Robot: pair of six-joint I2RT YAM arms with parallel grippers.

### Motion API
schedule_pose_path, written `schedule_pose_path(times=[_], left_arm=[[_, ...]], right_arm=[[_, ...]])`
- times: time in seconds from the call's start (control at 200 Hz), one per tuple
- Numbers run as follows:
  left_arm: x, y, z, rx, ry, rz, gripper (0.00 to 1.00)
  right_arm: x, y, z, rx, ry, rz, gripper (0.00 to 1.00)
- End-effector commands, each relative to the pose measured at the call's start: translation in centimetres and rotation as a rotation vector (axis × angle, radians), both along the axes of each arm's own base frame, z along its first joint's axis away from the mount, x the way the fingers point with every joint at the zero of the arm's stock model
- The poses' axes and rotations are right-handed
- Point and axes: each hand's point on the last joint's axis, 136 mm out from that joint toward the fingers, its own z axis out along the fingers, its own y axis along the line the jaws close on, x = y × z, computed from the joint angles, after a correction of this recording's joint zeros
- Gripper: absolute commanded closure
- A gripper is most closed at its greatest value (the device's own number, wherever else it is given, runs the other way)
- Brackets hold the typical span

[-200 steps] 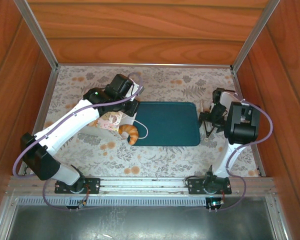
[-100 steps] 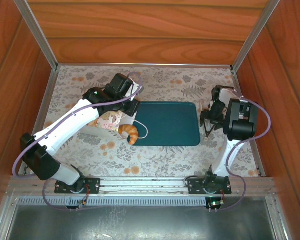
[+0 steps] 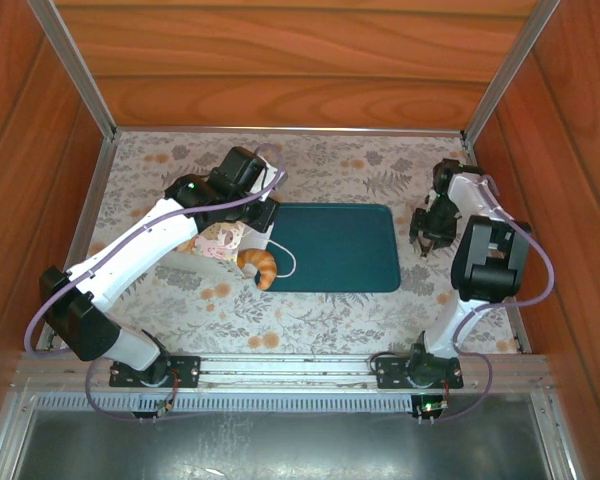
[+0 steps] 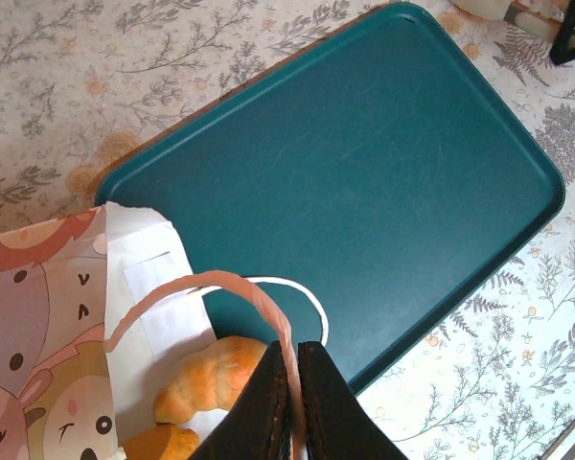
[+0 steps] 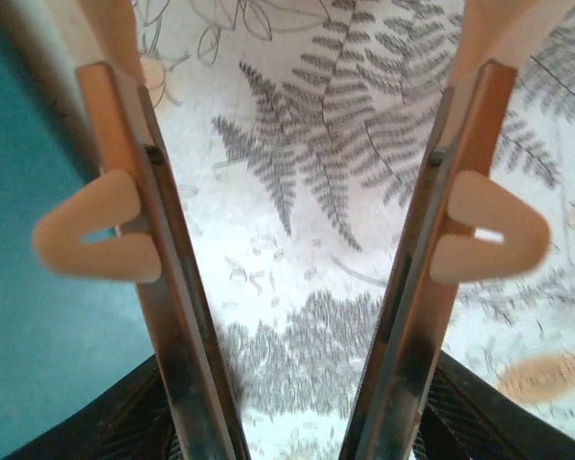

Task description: Take the fake bread out of the paper bag

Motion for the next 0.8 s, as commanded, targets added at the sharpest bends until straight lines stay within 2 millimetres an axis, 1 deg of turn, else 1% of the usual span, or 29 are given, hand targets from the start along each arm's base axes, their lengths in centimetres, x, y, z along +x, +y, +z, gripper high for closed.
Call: schedule_pose_path(times=[0.0,0.035,0.08,0.115,0.14,0.165,0.21,0.225,0.3,0.33,0.41,0.485,0.515,0.545,0.615,0.73,0.795], left_arm=[[-0.1,0.0,2.2,-0.03,-0.04,0.008,0.9],[-0.1,0.1,2.2,-0.029,-0.04,0.009,0.9],[-0.1,0.1,2.2,-0.029,-0.041,0.007,0.9],[-0.2,0.1,2.2,-0.028,-0.04,0.007,0.9],[-0.2,0.1,2.2,-0.028,-0.04,0.008,0.9],[-0.1,0.1,2.2,-0.028,-0.042,0.009,0.9],[-0.2,0.1,2.3,-0.029,-0.042,0.008,0.9],[-0.2,0.2,2.2,-0.029,-0.043,0.009,0.9],[-0.1,0.2,2.5,-0.031,-0.048,0.013,0.9],[-0.1,0.3,2.6,-0.031,-0.051,0.016,0.9],[0.0,0.4,2.9,-0.032,-0.065,0.025,0.9],[0.1,0.6,3.1,-0.033,-0.072,0.034,0.9],[0.1,0.7,3.1,-0.03,-0.072,0.037,0.9],[0.2,0.7,3.1,-0.031,-0.073,0.04,0.9],[0.3,0.7,3.0,-0.029,-0.072,0.048,0.9],[0.1,0.8,2.8,-0.032,-0.06,0.054,0.9],[0.1,0.8,2.6,-0.032,-0.054,0.058,0.9]], right_arm=[[-1.2,0.3,1.6,0.013,0.013,-0.007,0.42],[-1.2,0.3,2.1,0.013,0.003,-0.01,0.45],[-1.1,0.5,2.7,0.017,-0.014,-0.009,0.47],[-1.1,0.8,3.4,0.026,-0.03,-0.004,0.53],[-1.0,1.0,4.0,0.029,-0.047,-0.002,0.55],[-0.9,1.2,4.7,0.031,-0.073,0.003,0.55],[-0.9,1.7,5.5,0.045,-0.094,0.013,0.54],[-1.0,1.9,6.6,0.049,-0.127,0.017,0.54],[-1.6,2.6,8.9,0.048,-0.168,0.033,0.54],[-1.9,3.3,9.9,0.058,-0.191,0.048,0.54],[-2.9,6.4,12.2,0.15,-0.26,0.121,0.52],[-4.6,10.3,13.9,0.271,-0.289,0.215,0.52],[-5.2,11.2,14.1,0.293,-0.29,0.233,0.52],[-5.9,12.6,14.5,0.336,-0.295,0.259,0.53],[-7.5,15.0,15.1,0.426,-0.293,0.319,0.53],[-10.0,18.7,15.5,0.57,-0.258,0.404,0.53],[-11.2,21.1,15.3,0.655,-0.223,0.451,0.53]])
